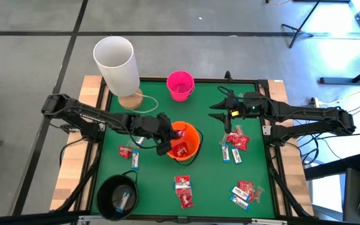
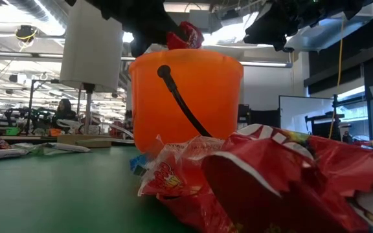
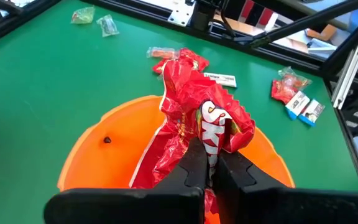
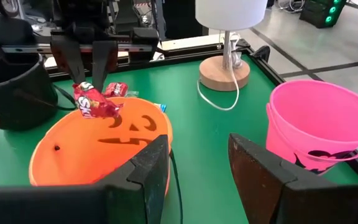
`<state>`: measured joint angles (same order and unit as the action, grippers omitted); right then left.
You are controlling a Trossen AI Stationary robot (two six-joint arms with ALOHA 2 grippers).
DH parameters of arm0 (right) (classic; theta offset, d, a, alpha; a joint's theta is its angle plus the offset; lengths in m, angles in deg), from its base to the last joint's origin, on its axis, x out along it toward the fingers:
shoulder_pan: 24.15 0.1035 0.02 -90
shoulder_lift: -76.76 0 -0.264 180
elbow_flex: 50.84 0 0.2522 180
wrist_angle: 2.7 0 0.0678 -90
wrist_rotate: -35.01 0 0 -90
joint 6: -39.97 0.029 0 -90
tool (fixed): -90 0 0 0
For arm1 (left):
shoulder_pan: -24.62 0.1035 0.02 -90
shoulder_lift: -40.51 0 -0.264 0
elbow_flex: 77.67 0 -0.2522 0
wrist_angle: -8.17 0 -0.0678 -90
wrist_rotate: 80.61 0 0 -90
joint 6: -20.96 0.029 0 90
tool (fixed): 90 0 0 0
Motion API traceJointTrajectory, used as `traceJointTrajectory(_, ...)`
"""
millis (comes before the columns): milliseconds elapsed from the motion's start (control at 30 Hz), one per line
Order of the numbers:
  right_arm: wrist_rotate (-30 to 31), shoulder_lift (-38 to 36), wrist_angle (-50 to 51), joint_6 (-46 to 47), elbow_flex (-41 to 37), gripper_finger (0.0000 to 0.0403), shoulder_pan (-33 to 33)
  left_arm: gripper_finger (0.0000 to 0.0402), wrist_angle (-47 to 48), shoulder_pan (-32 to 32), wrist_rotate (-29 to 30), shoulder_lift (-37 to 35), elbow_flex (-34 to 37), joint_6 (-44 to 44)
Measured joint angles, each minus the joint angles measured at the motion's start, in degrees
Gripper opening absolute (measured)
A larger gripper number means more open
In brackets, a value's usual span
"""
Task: Sort candy
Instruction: Put the red candy into the orange bucket
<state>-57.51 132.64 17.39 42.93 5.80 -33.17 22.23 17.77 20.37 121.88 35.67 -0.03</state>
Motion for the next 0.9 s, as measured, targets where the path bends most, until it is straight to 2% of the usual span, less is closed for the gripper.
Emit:
traceJointTrajectory(200, 0.0, 0.0, 1.4, 0.1, 0.0, 0.0165, 0.0, 0.0008, 0.0, 0.0, 0.0, 0.0, 0.0, 0.6)
traceJointTrajectory(900, 0.0, 0.0, 2.8, -3.8, 0.0, 0.0165, 0.0, 0.0119, 0.0, 0.3, 0.5, 0.0, 0.0, 0.6)
